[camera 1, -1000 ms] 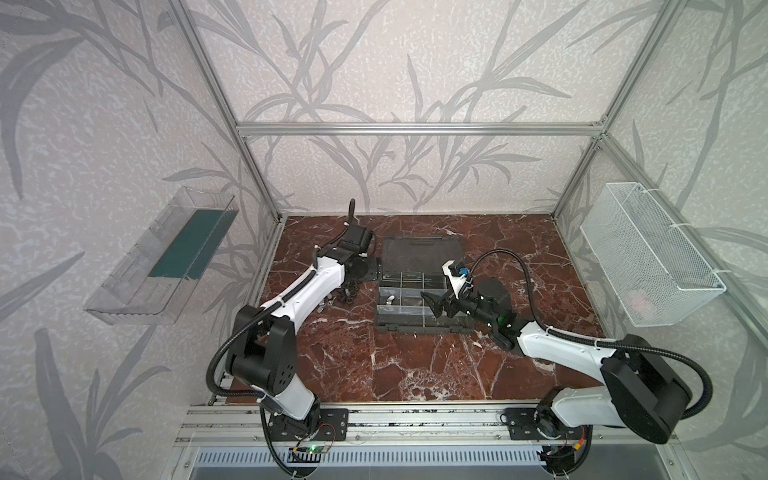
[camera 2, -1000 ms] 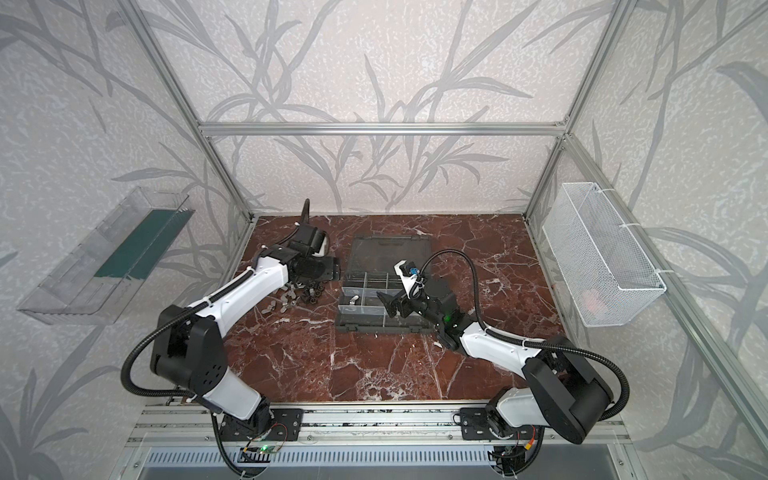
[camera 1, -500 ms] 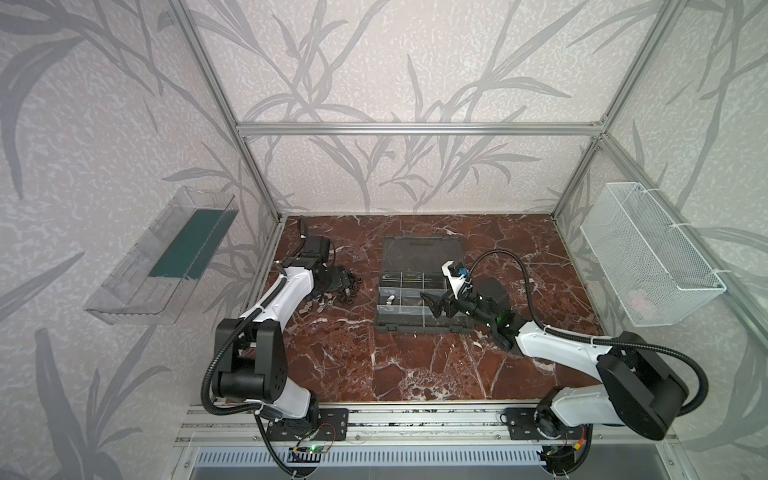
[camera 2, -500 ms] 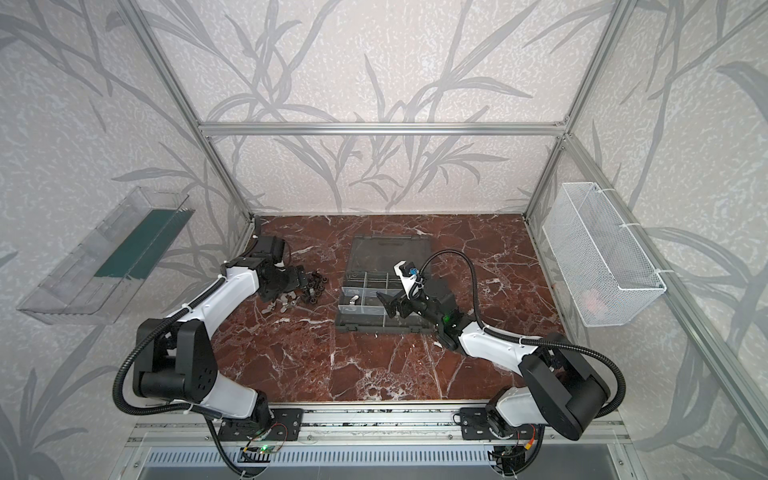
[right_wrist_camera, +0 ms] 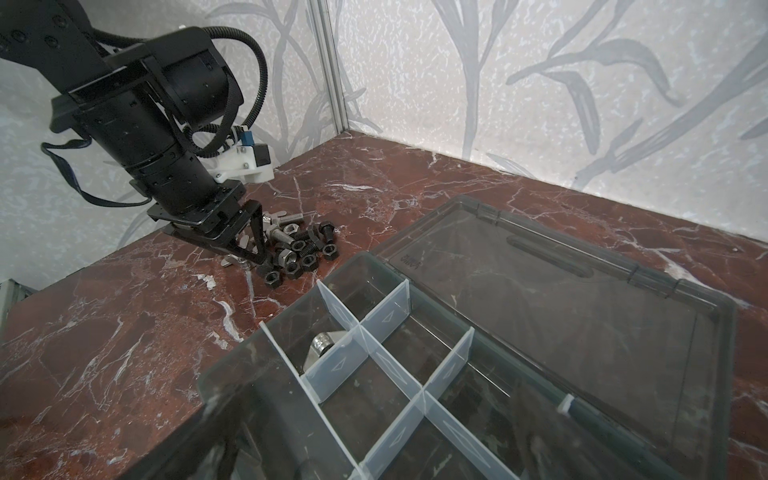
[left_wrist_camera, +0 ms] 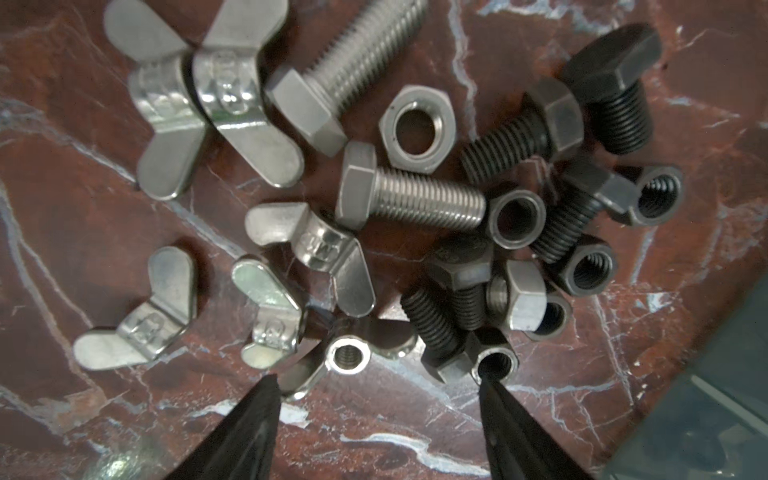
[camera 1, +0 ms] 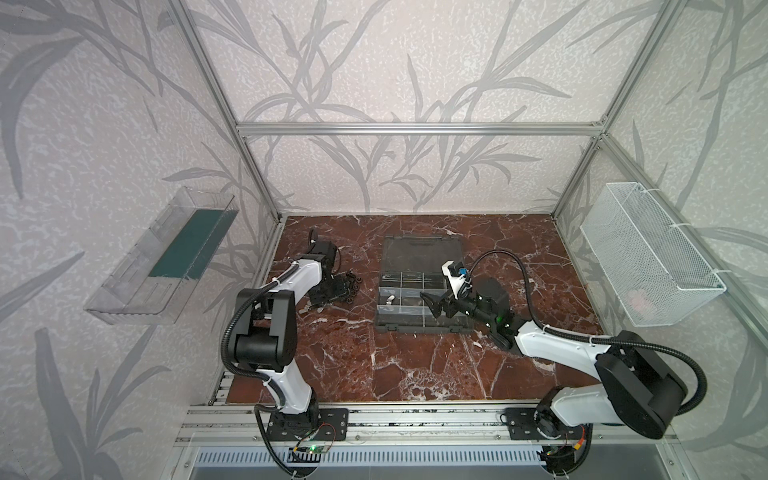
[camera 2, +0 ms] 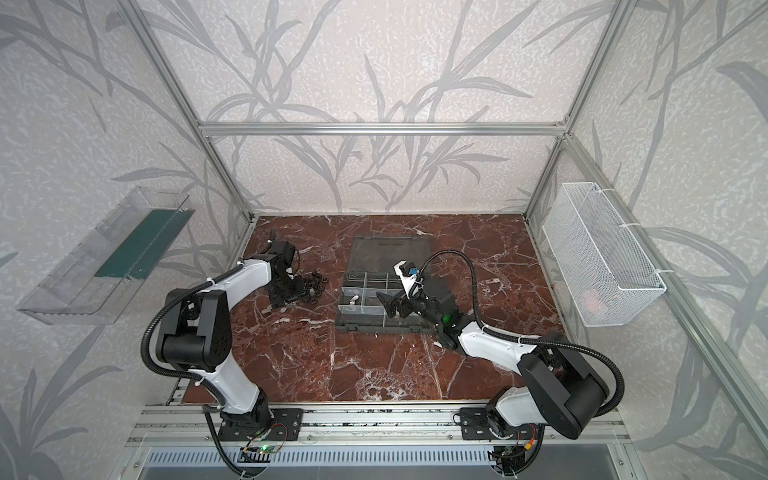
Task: Sort the screws and nuts into containers
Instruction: 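Move the left gripper back over the pile above a small silver nut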
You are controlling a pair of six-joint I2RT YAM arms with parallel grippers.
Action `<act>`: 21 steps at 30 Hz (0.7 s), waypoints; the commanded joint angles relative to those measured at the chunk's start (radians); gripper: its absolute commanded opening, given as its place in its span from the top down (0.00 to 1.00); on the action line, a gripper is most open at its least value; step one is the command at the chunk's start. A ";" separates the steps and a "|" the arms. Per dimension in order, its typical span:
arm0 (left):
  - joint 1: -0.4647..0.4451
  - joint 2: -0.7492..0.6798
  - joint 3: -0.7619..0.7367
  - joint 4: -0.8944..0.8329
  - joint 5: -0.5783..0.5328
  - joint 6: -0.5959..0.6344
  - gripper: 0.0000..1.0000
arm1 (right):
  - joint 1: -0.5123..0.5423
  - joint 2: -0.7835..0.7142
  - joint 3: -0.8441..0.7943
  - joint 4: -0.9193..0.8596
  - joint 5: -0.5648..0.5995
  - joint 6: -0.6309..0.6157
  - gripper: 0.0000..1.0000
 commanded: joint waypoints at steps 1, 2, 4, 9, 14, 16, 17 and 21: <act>0.003 0.015 0.036 -0.042 -0.017 0.018 0.31 | -0.003 0.001 -0.008 0.037 -0.009 0.008 0.01; 0.002 0.020 0.038 -0.044 -0.021 0.019 0.34 | -0.003 0.000 -0.008 0.037 -0.008 0.006 0.01; 0.003 0.025 0.040 -0.045 -0.021 0.021 0.36 | -0.003 0.003 -0.007 0.037 -0.008 0.008 0.01; 0.002 0.040 0.047 -0.047 -0.014 0.024 0.38 | -0.003 0.006 -0.007 0.038 -0.008 0.007 0.01; 0.002 0.056 0.056 -0.047 -0.003 0.027 0.43 | -0.004 0.008 -0.008 0.040 -0.008 0.008 0.01; 0.001 0.063 0.058 -0.047 -0.002 0.029 0.46 | -0.004 0.008 -0.008 0.040 -0.008 0.008 0.01; 0.002 0.066 0.059 -0.049 -0.003 0.030 0.47 | -0.004 0.008 -0.008 0.040 -0.008 0.008 0.01; 0.001 0.079 0.076 -0.079 -0.045 0.042 0.50 | -0.005 0.006 -0.009 0.040 -0.006 0.008 0.01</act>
